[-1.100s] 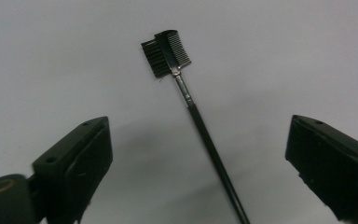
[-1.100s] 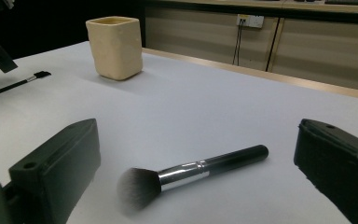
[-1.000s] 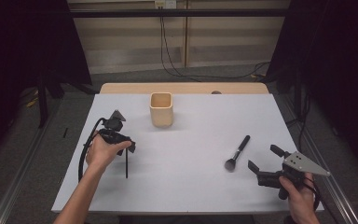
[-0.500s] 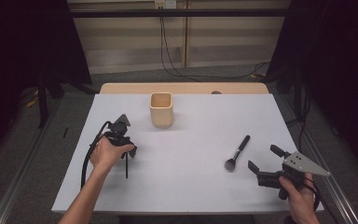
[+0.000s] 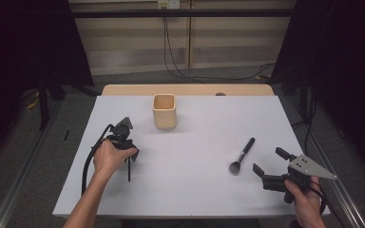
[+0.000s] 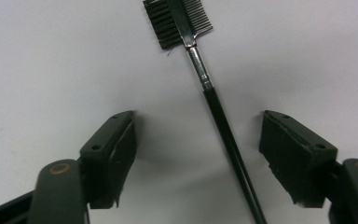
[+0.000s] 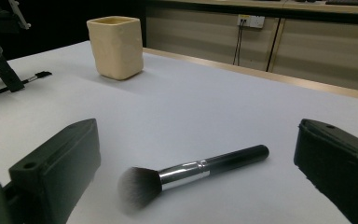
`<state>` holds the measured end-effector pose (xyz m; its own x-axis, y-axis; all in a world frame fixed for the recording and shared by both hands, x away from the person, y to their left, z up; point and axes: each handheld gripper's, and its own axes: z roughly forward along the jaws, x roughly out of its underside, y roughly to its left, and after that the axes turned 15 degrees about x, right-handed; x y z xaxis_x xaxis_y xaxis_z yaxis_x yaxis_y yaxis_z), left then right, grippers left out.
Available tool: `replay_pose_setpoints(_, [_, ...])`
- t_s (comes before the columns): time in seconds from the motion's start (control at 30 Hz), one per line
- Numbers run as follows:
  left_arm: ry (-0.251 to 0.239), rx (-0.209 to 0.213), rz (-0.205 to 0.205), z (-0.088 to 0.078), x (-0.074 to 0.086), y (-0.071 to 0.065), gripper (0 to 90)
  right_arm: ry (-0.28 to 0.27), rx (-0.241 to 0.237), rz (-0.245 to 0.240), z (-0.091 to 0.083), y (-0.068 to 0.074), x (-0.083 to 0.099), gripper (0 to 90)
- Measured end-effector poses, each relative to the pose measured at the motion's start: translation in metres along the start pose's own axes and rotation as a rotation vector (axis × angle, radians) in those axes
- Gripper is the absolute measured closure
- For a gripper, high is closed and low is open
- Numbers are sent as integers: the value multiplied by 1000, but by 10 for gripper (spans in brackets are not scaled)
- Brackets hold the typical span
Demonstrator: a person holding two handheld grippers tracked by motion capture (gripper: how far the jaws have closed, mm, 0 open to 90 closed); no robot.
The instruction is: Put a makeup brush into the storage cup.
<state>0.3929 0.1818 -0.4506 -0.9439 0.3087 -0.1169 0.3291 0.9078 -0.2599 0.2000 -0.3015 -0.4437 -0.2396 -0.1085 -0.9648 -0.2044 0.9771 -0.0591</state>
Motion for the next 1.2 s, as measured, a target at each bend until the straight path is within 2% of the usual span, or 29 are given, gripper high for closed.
replay_pose_setpoints(0.1, [18, 2, -4, -1, -2, -1, 311, -1, -1, 2, -1, 0, 0, 0])
replay_pose_setpoints(0.17, [11, 5, -9, 0, -1, -3, 345, -1, -1, 1, -1, 0, 0, 0])
replay_pose_setpoints(0.3, [57, 10, 6, -2, -2, -4, 427, 2, 2, 2, -1, 0, 0, 0])
replay_pose_setpoints(0.4, [75, 9, 6, -2, -4, -5, 497, 1, 2, -2, -1, 0, 0, 0])
replay_pose_setpoints(0.77, [97, 13, 6, -3, -4, -6, 671, 7, -3, 1, 0, 0, 1, 0])
replay_pose_setpoints(1.0, [112, 31, 5, -4, -5, -5, 792, 7, -4, 0, 0, 0, 1, 0])
replay_pose_setpoints(1.2, [117, 20, 23, -4, -4, -5, 827, 7, -2, 2, -1, -1, 1, 0])
